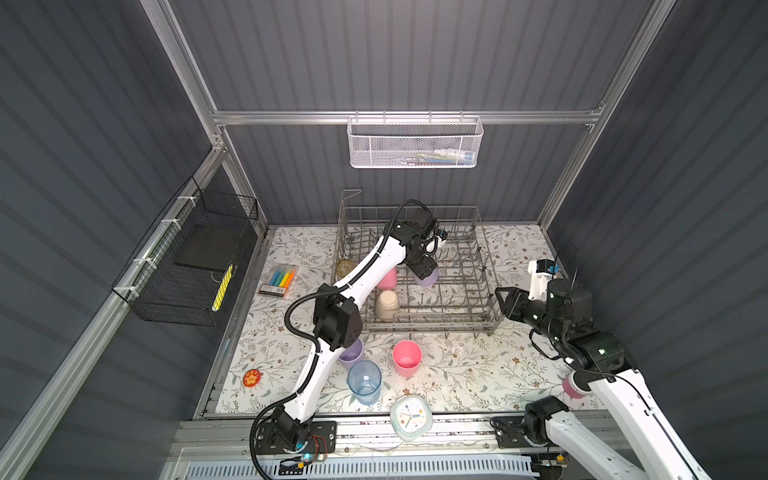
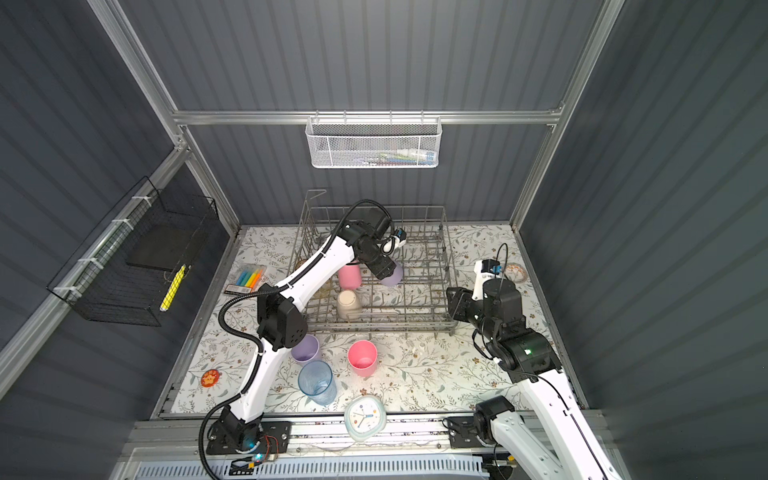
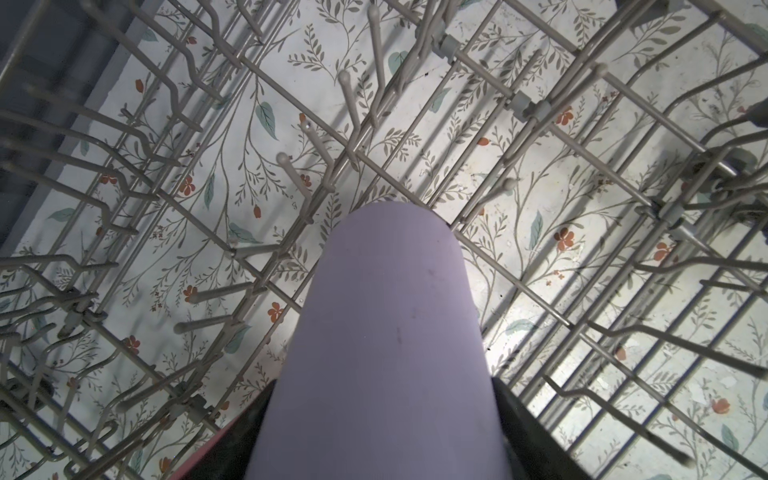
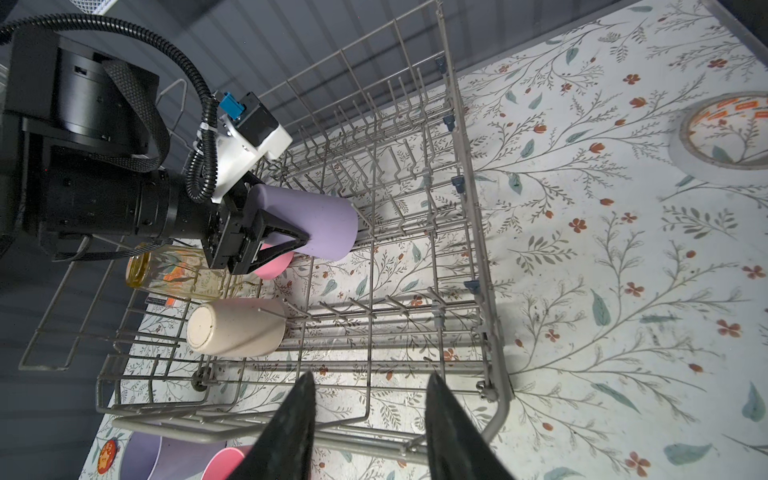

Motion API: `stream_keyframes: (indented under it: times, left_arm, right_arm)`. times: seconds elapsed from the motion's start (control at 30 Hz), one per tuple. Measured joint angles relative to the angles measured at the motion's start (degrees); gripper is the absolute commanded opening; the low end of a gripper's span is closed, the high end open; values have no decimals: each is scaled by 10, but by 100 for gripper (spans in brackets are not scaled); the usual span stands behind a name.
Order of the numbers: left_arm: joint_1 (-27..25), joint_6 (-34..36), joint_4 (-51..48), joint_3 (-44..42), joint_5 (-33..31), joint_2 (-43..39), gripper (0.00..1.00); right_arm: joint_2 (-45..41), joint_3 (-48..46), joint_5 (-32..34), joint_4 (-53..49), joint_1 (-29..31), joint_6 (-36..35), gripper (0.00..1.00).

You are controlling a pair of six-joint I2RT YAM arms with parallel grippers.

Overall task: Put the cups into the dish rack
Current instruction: 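Lower the purple cup mouth-down into the rack with the left gripper, then open the left gripper to release the purple cup and lift away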

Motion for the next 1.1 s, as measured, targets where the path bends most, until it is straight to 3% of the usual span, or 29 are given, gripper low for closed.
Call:
stream_keyframes:
  times: [0.3,0.73,0.97,1.1]
  left_arm:
    - [-8,12,0,10,-40,18,87]
    - [-7,10,21,5,-45,13,92]
    - [-7,1,44,-25,-42,-50,92]
    - [-7,-8,72,-38,-38,-110,93]
  right_arm:
    - [3,-6,-10,7,-3,3,45]
    - [3,-6,-35,7,-4,1,44]
    - [2,-6,-62,7,-2,-12,42]
    - [2,-2,-62,6,28,-27,43]
